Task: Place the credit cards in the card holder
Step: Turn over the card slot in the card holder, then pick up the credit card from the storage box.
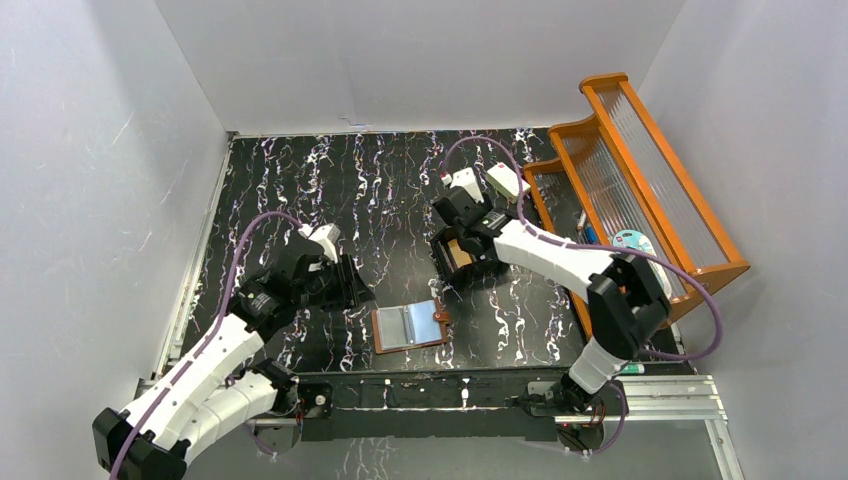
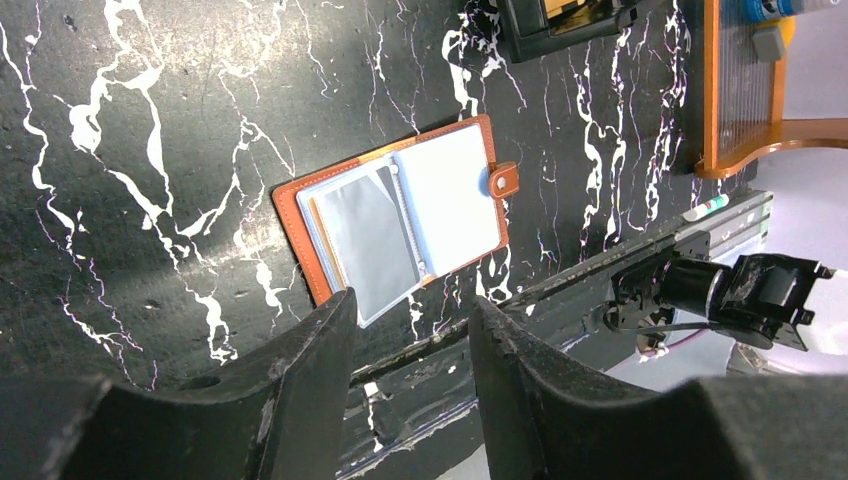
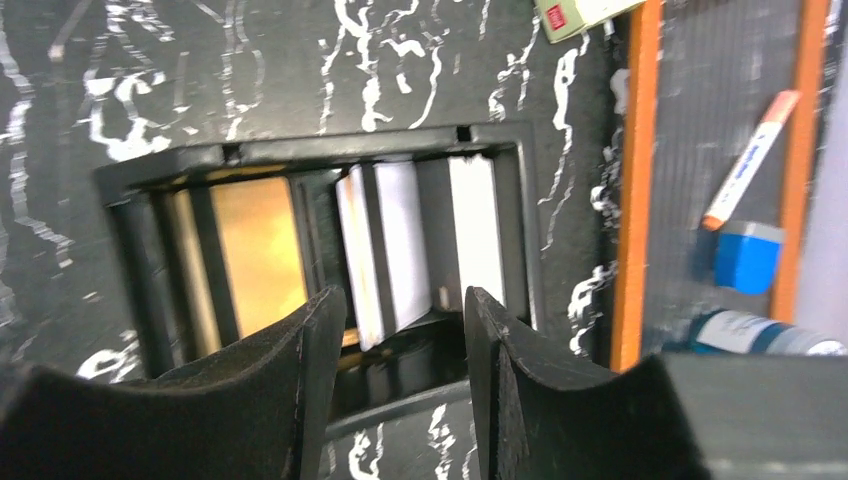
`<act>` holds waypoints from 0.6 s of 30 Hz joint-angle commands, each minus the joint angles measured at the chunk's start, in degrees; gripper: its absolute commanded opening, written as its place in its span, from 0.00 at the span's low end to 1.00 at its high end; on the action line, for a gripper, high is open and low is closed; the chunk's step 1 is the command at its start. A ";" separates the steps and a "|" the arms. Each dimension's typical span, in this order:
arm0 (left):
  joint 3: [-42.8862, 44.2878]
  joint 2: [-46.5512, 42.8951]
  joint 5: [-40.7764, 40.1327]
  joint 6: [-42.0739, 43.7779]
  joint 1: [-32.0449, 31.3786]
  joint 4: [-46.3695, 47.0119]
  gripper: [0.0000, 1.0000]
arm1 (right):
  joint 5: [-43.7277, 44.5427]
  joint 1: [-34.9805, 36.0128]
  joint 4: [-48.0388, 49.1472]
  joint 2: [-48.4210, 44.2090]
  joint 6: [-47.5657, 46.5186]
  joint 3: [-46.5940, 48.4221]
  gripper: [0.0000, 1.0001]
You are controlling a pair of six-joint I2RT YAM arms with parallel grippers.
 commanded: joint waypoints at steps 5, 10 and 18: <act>-2.31 -5.29 1.21 1.93 0.32 -0.11 0.45 | 13.30 -1.71 -2.58 8.05 -7.14 5.57 0.54; -2.32 -5.25 0.91 2.22 0.30 -0.22 0.45 | 12.69 -2.87 -0.72 11.83 -8.12 4.61 0.52; -2.31 -5.92 0.64 2.39 0.37 -0.46 0.45 | 15.38 -3.17 -0.10 15.02 -7.76 2.94 0.48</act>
